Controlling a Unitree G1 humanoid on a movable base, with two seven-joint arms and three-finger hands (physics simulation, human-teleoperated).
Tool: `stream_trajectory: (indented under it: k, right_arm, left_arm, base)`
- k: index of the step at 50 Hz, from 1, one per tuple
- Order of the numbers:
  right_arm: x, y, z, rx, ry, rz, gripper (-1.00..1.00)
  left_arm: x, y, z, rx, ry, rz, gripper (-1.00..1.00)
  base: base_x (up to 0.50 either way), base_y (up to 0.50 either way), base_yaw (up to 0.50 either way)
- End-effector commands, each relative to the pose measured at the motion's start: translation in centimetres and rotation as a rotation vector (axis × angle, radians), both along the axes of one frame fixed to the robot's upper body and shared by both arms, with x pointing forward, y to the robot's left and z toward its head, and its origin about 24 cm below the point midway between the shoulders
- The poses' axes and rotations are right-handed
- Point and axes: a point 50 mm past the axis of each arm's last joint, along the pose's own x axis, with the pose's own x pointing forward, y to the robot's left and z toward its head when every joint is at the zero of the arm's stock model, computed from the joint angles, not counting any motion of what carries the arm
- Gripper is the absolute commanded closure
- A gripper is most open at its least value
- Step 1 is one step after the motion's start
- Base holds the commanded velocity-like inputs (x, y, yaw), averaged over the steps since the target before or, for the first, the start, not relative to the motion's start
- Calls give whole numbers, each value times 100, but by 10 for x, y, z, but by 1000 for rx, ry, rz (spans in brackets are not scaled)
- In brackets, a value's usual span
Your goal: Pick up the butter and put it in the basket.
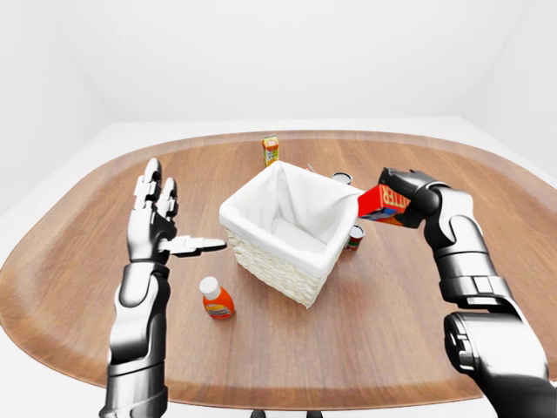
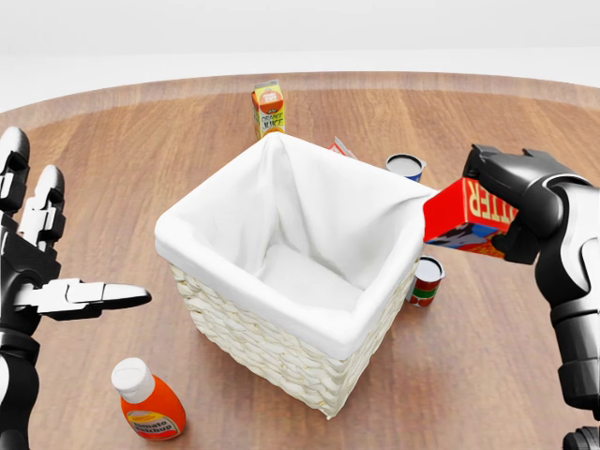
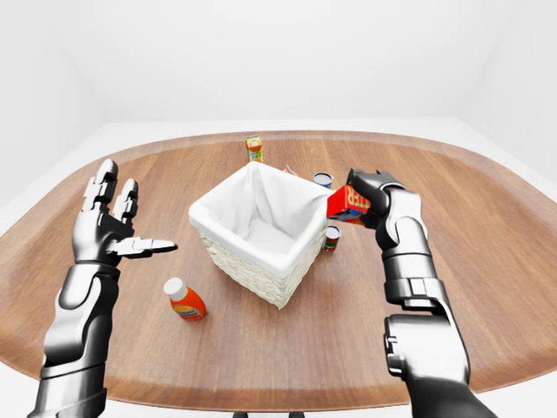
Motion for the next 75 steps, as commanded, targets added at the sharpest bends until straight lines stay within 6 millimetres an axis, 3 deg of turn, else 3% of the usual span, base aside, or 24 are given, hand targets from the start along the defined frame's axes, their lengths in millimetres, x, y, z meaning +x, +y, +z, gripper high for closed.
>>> stream_trajectory:
  k: [1,30,49,75]
  right_arm:
    - [9,10,37,43,-144,30,100]
    - [33,72,82,222,-359,176,100]
    - [42,105,71,390,-369,220,100]
    - [49,121,50,630,-323,159,100]
  left_arm:
    - [0,2,0,-7,1,5,-100]
    - [0,12,-2,-29,10,15,-100]
    - [0,17,-5,-43,21,19,-100]
    - [2,21,-13,-58,56,24,-100]
  base:
    - [0,0,0]
    - [0,0,0]
    - [0,0,0]
    - [0,0,0]
